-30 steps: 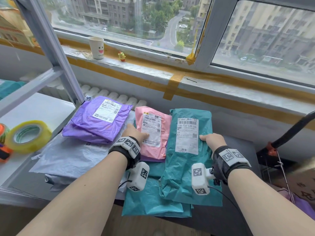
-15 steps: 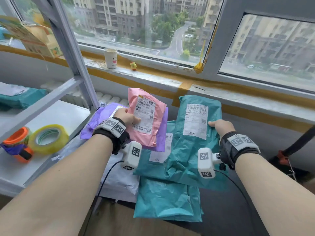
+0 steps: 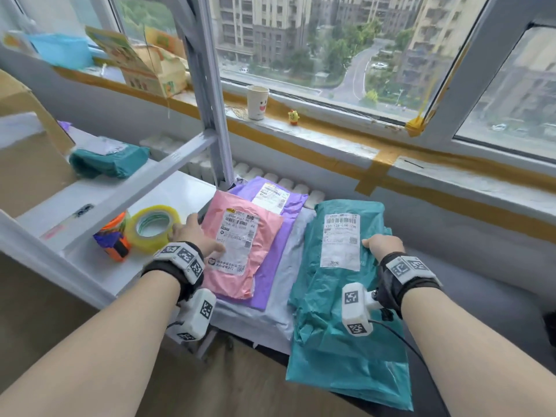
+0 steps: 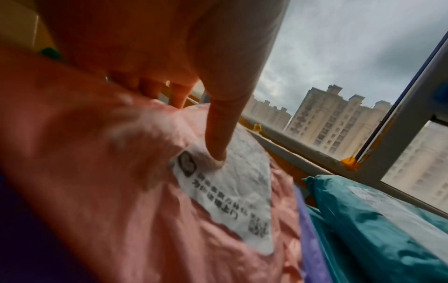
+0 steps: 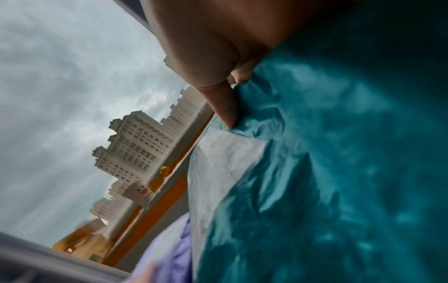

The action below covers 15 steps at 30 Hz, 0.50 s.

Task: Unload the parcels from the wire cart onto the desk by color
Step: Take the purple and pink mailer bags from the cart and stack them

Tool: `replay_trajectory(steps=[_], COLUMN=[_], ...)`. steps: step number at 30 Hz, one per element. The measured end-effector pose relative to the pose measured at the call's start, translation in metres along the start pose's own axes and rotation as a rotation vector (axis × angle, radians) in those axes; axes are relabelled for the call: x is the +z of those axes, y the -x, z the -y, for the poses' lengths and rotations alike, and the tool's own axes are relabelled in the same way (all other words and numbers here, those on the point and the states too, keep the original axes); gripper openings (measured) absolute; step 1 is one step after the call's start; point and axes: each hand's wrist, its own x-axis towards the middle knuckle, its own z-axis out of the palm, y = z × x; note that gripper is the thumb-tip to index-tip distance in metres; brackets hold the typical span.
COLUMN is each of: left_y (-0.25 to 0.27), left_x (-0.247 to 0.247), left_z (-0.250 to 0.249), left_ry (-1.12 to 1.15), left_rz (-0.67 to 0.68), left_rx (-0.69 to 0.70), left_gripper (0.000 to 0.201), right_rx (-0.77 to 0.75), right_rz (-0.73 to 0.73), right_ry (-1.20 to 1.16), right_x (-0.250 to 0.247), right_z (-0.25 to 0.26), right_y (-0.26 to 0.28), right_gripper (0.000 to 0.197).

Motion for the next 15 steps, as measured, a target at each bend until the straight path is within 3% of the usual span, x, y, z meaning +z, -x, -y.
replay_trajectory(steps=[3, 8, 10, 13, 15], left_y=[0.003, 0.012, 0.016, 0.023, 0.027], left_x=[0.007, 0.021, 0.03, 0.048, 0.065], left_z=[-0.012, -0.053, -0.072, -0.098, -0.109], left_ry=[0.026, -0.033, 0.035, 0.153, 0.146], left_rz=[-0.168, -0.231, -0.169, 0.037, 0.152], left_rx=[0.157, 0.386, 0.44, 0.507, 0.503], left_gripper=[0.102, 0.088, 0.081, 0.066, 0.06], right_rx=[0.04, 0.095, 0.098, 0.118, 0.119], right_rz=[-0.048, -0.052, -0.035, -0.074, -0.087], right_ry=[-0.007, -0.008, 0.0, -0.105, -0.121], right_x=[0.007, 0.006, 0.005, 0.003, 0.003], right_z=[-0.008, -0.017, -0.021, -0.027, -0.037], right_y=[-0.004, -0.006, -0.006, 0.0, -0.001], right_gripper=[0.039, 0.04, 0.037, 0.026, 0.038])
